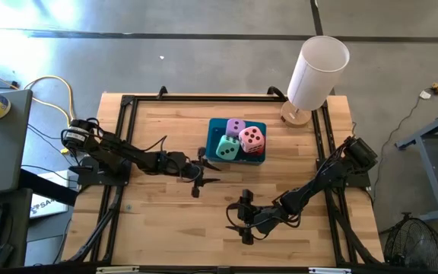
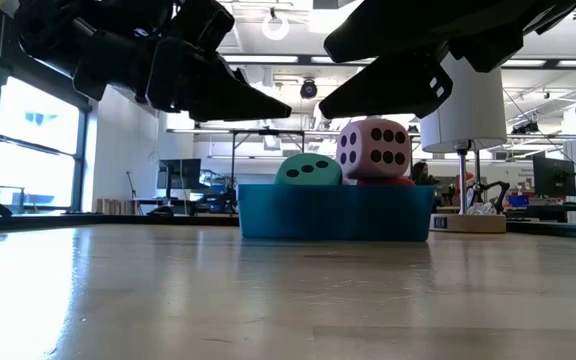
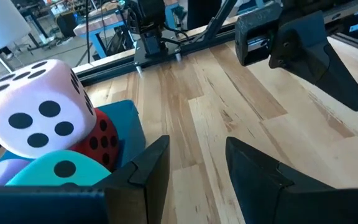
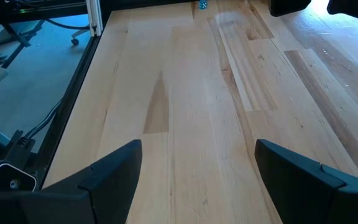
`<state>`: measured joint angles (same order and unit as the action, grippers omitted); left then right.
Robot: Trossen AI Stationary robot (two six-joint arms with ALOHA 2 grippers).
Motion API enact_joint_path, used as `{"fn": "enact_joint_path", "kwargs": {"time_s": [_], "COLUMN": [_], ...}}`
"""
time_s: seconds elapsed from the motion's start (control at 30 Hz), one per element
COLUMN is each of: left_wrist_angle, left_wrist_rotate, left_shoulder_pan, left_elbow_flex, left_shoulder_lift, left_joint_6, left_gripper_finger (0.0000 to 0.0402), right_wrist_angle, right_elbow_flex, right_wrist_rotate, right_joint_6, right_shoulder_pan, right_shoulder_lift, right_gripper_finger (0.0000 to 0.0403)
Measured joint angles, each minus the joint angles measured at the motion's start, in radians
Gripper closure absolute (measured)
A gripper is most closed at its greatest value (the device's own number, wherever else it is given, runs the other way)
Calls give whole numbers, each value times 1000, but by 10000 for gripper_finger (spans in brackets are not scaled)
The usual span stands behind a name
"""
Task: Pick & Place Dice
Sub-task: Put the small blue dice into the blue bin
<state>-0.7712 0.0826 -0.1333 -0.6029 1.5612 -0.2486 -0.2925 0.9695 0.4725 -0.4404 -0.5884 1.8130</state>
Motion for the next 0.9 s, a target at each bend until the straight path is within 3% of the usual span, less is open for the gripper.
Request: {"fn": "enact_joint_path", "kwargs": {"time_s": [0.2, 0.5, 0.9], "left_wrist_angle": [1, 2, 51], "left_wrist_rotate": [0, -1, 1], "left_shoulder_pan": [0, 19, 97], "left_elbow_flex": [0, 0, 0], "left_shoulder_lift": [0, 0, 0], "left_joint_6": [63, 0, 163], "left_gripper_finger": [251, 251, 251], "right_wrist_angle": [1, 1, 1], "right_elbow_flex": [0, 0, 0], "right_wrist_rotate": [0, 0, 0], "right_joint_6": [0, 0, 0], "right_shoulder_pan": [0, 0, 0], "right_shoulder_lift": [0, 0, 0], "right_gripper_finger": [98, 98, 98]}}
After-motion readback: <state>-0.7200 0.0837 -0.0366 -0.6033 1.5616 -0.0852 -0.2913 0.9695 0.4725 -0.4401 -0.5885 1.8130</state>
